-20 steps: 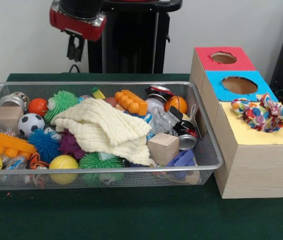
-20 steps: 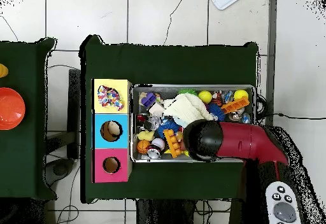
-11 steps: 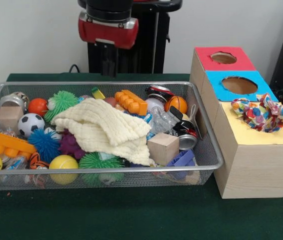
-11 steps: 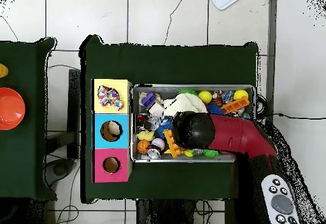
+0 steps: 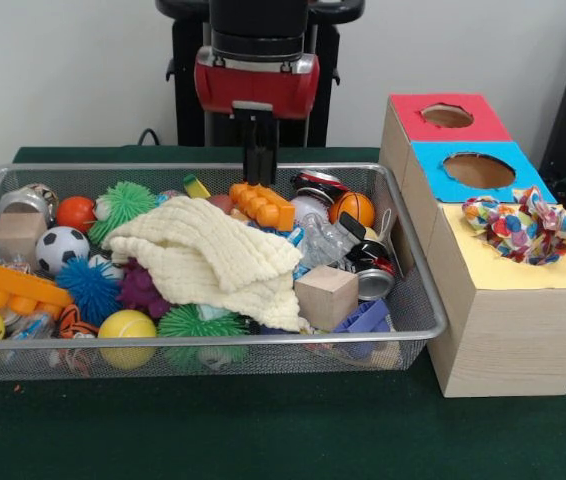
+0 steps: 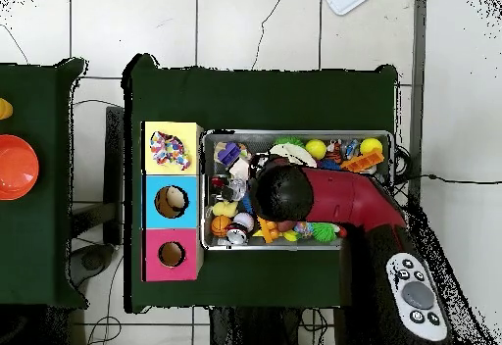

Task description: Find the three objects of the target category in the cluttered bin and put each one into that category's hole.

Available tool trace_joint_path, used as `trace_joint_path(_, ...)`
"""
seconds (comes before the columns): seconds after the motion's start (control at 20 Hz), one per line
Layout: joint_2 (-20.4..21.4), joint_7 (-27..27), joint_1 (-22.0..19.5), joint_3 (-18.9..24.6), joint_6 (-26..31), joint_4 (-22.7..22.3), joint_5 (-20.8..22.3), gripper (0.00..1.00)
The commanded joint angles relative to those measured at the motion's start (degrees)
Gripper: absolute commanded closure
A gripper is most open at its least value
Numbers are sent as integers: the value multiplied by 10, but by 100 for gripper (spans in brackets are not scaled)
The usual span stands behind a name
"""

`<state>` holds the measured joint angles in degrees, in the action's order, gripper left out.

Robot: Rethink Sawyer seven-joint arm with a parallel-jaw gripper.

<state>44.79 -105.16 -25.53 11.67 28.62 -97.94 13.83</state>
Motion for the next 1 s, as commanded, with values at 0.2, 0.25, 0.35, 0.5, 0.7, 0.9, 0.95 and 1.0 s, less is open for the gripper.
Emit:
trace_joint_path(0.2, -53, -40, -7, 55, -86, -25, -1, 100)
trace_joint_path(0.25, -60, -41, -5, 55, -92, -20, 0, 100)
trace_joint_path(0.35, -75, -46, 0, 53, -108, -10, 3, 100)
trace_joint_path(0.5, -95, -53, 7, 48, -132, 1, 6, 100)
trace_joint_path(0.7, -119, -62, 11, 46, -160, 10, 0, 100)
trace_joint_path(0.9, -139, -70, 22, 35, -188, 15, -1, 100)
trace_joint_path(0.95, -142, -71, 23, 34, -196, 14, 0, 100)
trace_joint_path(1.0, -150, -70, 26, 29, -201, 18, 2, 100)
